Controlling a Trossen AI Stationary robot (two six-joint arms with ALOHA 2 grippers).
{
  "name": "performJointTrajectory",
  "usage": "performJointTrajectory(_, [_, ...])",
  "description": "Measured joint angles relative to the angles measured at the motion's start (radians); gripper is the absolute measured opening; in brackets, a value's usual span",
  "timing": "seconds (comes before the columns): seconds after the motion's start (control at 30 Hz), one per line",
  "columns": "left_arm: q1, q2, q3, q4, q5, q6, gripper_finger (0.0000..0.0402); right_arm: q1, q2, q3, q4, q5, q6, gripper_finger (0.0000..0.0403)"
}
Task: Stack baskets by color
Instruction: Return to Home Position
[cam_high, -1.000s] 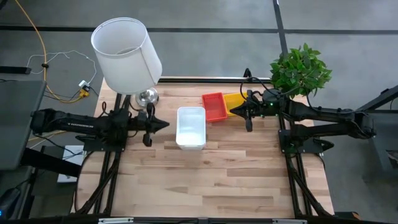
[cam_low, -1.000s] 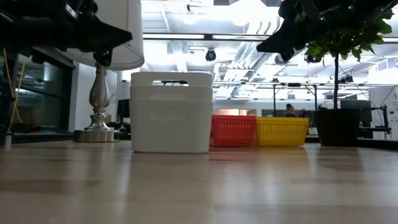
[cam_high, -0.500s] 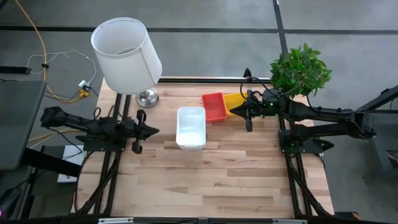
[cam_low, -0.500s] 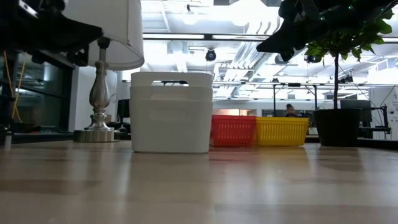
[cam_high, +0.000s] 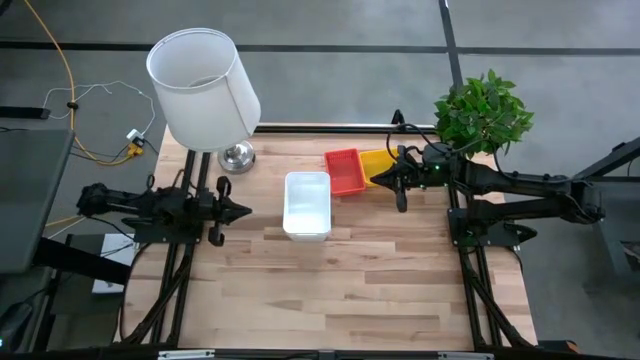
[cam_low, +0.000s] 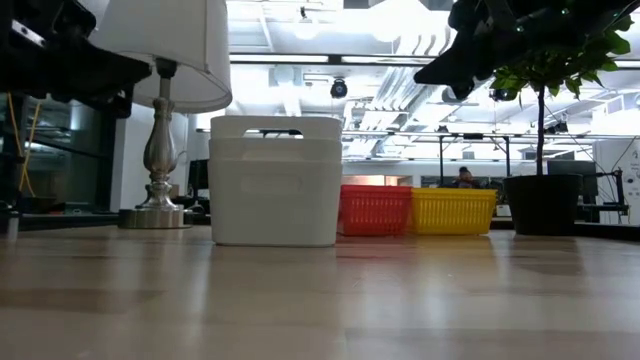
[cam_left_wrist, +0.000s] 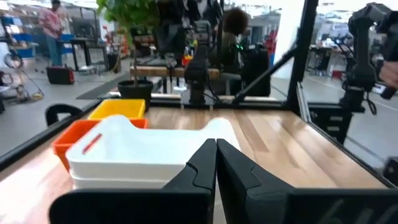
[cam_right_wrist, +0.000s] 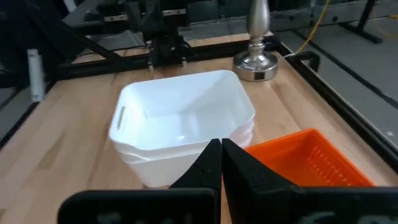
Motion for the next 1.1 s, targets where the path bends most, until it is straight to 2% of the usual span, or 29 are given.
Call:
performJointTrajectory(0.17, [0.040, -0.010, 0.000, -0.003, 0.038, -0.008, 0.0000, 0.000, -0.042, 0.002, -0.107, -0.041, -0.001, 0.0000])
performJointTrajectory(0.37, [0.075, -0.006, 0.001, 0.000, 0.044, -0.013, 0.0000, 0.000, -0.175, -0.004, -0.266, -0.034, 0.003, 0.0000])
performJointTrajectory(0.47, [0.084, -0.005, 0.001, 0.001, 0.037, -0.011, 0.0000, 0.001, -0.268, -0.071, -0.187, -0.039, 0.021, 0.0000])
performJointTrajectory(0.7, [0.085, -0.005, 0.001, 0.000, 0.041, -0.011, 0.0000, 0.002, -0.501, -0.323, 0.073, -0.014, 0.115, 0.0000])
performJointTrajectory(0.8, [0.085, -0.005, 0.001, 0.000, 0.041, -0.011, 0.0000, 0.025, -0.582, -0.398, 0.095, -0.002, 0.159, 0.0000])
performJointTrajectory(1.1, [0.085, -0.004, 0.001, 0.000, 0.042, -0.011, 0.0000, 0.213, -0.712, -0.497, 0.093, 0.194, 0.171, 0.0000])
